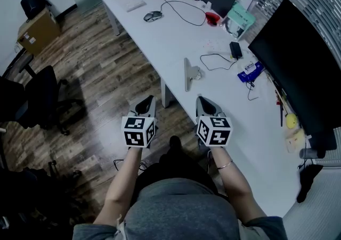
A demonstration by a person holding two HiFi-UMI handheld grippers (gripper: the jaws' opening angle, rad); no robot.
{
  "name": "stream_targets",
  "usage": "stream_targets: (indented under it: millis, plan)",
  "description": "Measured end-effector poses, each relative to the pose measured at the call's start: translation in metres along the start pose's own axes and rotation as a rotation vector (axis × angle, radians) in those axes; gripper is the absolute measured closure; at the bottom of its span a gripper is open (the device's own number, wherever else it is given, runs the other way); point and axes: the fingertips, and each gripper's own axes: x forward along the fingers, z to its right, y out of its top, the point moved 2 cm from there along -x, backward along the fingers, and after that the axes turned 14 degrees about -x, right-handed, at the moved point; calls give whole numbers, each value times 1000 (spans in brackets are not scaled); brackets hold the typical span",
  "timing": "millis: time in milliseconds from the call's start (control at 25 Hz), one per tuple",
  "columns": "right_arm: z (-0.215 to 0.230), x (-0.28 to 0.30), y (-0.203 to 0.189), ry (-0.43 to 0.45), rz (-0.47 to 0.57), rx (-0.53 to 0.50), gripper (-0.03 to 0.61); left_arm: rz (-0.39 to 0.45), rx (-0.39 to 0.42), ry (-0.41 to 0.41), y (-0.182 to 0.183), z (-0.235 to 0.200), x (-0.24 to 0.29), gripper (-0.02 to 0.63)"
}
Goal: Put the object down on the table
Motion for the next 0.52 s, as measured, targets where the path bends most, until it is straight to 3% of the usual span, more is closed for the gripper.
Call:
stream_targets:
  millis: [520]
  plan:
    - [-11,-2,4,32,7,-27,577,11,-4,17,-1,-4,-8,583]
